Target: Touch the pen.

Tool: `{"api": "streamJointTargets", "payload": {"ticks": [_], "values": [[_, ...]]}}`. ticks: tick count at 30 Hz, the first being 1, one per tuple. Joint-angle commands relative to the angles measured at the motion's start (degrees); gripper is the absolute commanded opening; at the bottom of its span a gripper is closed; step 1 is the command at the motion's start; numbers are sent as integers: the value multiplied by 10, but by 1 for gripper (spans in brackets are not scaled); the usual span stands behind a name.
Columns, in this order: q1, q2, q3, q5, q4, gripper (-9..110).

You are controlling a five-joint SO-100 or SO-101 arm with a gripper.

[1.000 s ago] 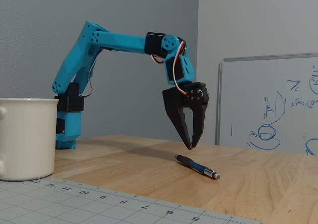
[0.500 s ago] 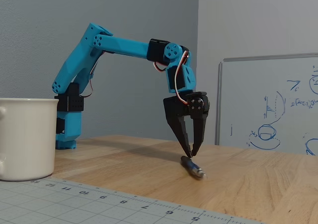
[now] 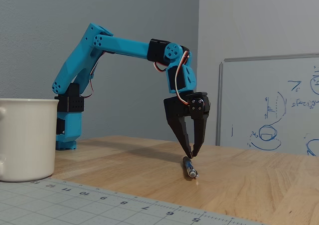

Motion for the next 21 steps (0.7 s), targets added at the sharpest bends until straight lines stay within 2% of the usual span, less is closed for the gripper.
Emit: {"api": "streamJointTargets", "payload": {"ticks": [1,21], "values": [[18,15,-40,-3,4,1],[15,9,-38,-4,4,1]]}}
